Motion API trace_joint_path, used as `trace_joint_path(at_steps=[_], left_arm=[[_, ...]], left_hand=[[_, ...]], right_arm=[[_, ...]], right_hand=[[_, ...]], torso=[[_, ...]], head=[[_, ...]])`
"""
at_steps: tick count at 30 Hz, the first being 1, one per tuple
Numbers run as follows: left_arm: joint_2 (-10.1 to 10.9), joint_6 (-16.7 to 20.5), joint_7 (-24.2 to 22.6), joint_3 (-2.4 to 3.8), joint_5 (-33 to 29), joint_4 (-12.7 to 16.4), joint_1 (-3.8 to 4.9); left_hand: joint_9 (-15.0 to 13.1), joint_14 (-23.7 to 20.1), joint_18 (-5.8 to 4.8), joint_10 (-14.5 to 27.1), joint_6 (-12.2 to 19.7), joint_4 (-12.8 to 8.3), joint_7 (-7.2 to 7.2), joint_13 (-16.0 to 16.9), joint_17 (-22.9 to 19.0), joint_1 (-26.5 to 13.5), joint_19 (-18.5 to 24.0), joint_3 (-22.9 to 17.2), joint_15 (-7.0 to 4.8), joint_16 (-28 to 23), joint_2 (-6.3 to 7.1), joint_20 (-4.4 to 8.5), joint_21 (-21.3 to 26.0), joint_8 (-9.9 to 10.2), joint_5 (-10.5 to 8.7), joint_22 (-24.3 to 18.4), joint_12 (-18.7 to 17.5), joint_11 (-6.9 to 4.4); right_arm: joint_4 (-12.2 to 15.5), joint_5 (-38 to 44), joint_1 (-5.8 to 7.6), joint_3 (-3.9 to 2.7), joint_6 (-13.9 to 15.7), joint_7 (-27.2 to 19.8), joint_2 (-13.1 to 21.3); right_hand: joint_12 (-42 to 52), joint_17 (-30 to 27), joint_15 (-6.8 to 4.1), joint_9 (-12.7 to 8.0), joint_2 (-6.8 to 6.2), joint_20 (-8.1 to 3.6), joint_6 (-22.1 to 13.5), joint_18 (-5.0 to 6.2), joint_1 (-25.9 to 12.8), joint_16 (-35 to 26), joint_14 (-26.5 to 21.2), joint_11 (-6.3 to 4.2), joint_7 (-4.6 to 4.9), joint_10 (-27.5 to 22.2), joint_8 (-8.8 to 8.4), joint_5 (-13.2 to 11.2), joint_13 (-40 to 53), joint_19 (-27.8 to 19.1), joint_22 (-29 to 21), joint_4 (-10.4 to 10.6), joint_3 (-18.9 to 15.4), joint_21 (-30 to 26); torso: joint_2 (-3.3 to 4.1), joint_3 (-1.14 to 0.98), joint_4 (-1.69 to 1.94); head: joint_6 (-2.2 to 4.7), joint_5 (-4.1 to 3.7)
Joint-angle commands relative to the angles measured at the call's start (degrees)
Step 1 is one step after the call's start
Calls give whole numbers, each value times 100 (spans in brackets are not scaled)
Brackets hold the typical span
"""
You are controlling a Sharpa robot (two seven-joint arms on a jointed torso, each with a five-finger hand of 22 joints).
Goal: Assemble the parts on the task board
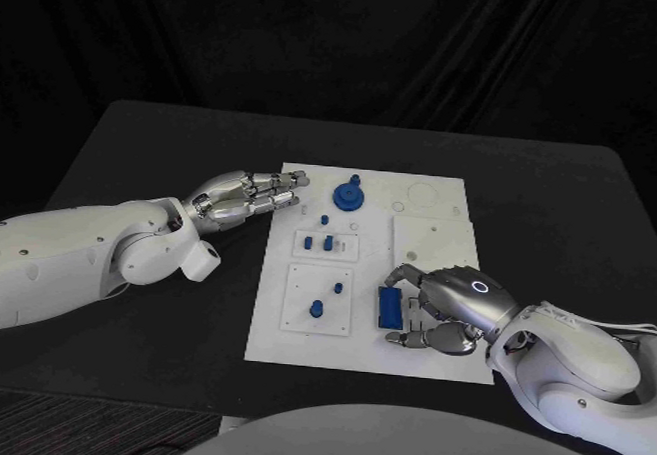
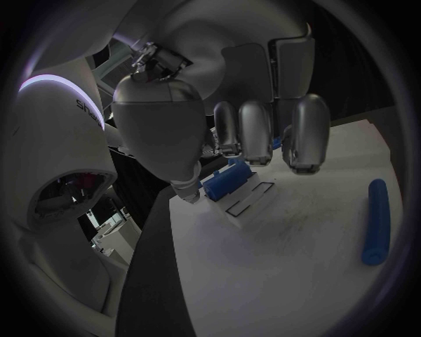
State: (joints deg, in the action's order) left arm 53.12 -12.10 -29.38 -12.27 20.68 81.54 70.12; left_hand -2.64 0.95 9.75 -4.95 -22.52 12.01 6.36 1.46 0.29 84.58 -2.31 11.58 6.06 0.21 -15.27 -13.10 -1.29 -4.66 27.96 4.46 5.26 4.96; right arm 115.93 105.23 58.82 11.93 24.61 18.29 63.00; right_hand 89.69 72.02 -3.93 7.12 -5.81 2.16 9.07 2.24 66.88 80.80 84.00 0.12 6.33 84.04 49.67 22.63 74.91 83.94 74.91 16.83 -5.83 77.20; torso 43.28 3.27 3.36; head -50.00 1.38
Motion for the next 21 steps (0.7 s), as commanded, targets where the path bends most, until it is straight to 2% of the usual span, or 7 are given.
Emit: trace_joint_path(at_steps=[1,7,10,11,13,16,21], left_arm=[[-4,-93,-50,4,-8,3,-11],[-2,-94,-45,4,-8,4,-12],[0,-94,-39,4,-8,2,-12],[-1,-95,-37,4,-8,0,-12],[-3,-96,-34,4,-8,0,-12],[-8,-96,-30,4,-8,-1,-12],[-14,-95,-26,4,-8,-2,-12]], left_hand=[[-6,-3,71,-12,-12,28,29,10,7,18,-25,-5,20,31,-31,-27,-36,-22,14,4,39,24],[-6,-3,71,-12,-12,28,29,10,7,18,-25,-5,20,31,-31,-27,-36,-22,14,4,39,24],[-6,-3,71,-12,-12,28,29,10,7,18,-25,-5,20,31,-31,-27,-36,-22,14,4,39,24],[-6,-3,71,-12,-12,28,29,10,7,18,-25,-5,20,31,-31,-27,-36,-22,14,4,39,24],[-6,-3,71,-12,-12,28,29,10,7,18,-25,-5,20,31,-31,-27,-36,-22,14,4,39,24],[-6,-3,71,-12,-12,28,29,10,7,18,-25,-5,20,31,-31,-27,-36,-22,14,4,39,24],[-8,-1,71,-19,-23,28,35,11,8,22,-28,-8,18,32,-32,-28,-38,-27,22,7,46,31]], right_arm=[[24,45,-5,-1,242,14,27],[62,45,-4,-1,506,-114,89],[103,45,-2,-2,696,-209,145],[126,45,1,-2,771,-250,176],[148,45,6,-2,831,-288,207],[158,45,13,-2,855,-316,232],[131,22,19,-2,804,-331,236]], right_hand=[[31,5,40,-92,-184,48,-212,65,22,-12,289,34,-8,596,-118,-168,1509,199,1128,15,-83,-29],[31,18,22,-185,-402,34,-413,61,38,-5,291,12,-33,596,-206,-402,1509,204,1133,32,-215,-13],[31,45,17,-207,-425,30,-444,58,29,10,297,5,-42,596,-280,-444,1509,209,1138,33,-236,4],[31,65,3,-232,-325,20,-464,53,88,23,303,-14,-65,596,-301,-401,1509,217,1145,30,-169,27],[31,70,-8,-243,-173,9,-435,51,166,27,303,-27,-78,596,-230,-125,1509,221,1149,17,-71,41],[31,79,-12,-254,-119,5,-421,49,206,32,305,-30,-80,596,-204,1,1509,224,1151,12,-37,49],[31,67,-10,-273,106,2,-315,49,244,24,301,-24,-67,596,-135,284,1509,221,1150,-9,55,46]], torso=[[1,0,-1],[2,1,0],[1,1,-1],[1,1,1],[0,2,1],[-1,3,1],[-3,6,3]], head=[[0,3],[0,9],[0,9],[0,7],[0,6],[0,2],[0,3]])
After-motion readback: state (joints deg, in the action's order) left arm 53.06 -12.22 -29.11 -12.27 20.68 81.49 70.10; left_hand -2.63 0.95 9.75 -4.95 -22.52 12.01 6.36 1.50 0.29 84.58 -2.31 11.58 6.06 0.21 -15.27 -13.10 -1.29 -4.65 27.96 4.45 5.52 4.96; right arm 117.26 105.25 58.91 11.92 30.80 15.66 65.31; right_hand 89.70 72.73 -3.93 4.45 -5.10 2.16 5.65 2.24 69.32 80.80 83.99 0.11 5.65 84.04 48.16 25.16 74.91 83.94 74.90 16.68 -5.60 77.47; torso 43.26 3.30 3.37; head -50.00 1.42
